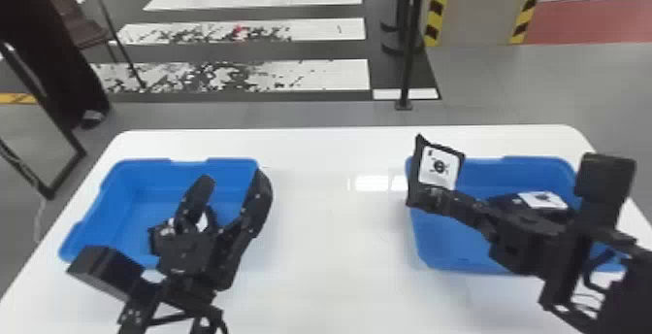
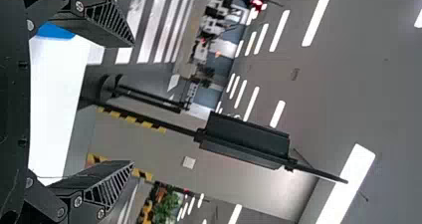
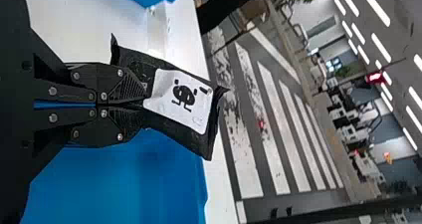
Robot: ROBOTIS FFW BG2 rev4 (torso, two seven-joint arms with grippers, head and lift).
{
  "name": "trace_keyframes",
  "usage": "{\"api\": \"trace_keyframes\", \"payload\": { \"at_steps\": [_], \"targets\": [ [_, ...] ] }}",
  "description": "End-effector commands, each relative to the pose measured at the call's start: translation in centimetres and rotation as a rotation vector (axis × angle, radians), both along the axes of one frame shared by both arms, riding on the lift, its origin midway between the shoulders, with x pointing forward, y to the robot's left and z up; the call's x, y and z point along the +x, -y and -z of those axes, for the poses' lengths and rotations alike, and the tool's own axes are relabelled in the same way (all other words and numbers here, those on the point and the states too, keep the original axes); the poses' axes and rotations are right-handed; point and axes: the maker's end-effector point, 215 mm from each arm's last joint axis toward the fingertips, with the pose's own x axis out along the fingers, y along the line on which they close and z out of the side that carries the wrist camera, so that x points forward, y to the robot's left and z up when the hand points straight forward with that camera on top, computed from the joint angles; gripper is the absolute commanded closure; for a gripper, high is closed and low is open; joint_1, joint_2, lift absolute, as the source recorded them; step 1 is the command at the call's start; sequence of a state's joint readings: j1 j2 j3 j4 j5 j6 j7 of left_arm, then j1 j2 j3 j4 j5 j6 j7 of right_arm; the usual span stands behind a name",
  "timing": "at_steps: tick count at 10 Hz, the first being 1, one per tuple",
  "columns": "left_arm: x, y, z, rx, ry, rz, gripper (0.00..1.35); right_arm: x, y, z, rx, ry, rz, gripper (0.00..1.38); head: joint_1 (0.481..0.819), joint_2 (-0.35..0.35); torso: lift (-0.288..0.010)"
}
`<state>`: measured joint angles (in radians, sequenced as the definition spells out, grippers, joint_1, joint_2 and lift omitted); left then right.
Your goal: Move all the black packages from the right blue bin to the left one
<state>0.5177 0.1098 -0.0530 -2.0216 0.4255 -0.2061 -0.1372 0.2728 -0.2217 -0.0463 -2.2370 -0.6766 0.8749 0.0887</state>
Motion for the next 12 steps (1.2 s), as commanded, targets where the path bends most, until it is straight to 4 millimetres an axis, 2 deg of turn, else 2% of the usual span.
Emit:
{"api": "trace_keyframes", "payload": {
  "at_steps": [1,3,4,6,8,11,12],
  "targets": [
    [0.4,3.2,1.4,-0.134,-0.107,0.105,0.22,-1.3,-4.0,-3.1,0.093,0.045,-0.096,1.12,0.695,0.085,-0.154],
    [0.6,5.3,0.1,-0.183,-0.091,0.162,0.22,-3.8,-9.8,-5.3,0.190,0.053,-0.235,1.12,0.695,0.108,-0.154],
    [0.6,6.3,-0.4,-0.205,-0.084,0.187,0.22,-4.6,-11.5,-5.0,0.208,0.039,-0.272,1.12,0.695,0.122,-0.154],
    [0.2,7.0,-1.5,-0.230,-0.070,0.209,0.22,-5.3,-13.4,-4.1,0.228,0.005,-0.316,1.12,0.695,0.157,-0.154],
    [0.0,8.0,-1.5,-0.247,-0.086,0.246,0.22,-6.3,-16.3,-3.2,0.254,-0.032,-0.396,1.12,0.695,0.173,-0.154],
    [-0.3,9.7,-0.6,-0.236,-0.128,0.300,0.25,-7.0,-17.8,-3.8,0.263,-0.024,-0.443,1.12,0.695,0.206,-0.154],
    [-0.3,9.7,-0.3,-0.221,-0.136,0.301,0.56,-6.9,-17.7,-3.7,0.261,-0.025,-0.440,1.12,0.695,0.205,-0.154]
  ]
}}
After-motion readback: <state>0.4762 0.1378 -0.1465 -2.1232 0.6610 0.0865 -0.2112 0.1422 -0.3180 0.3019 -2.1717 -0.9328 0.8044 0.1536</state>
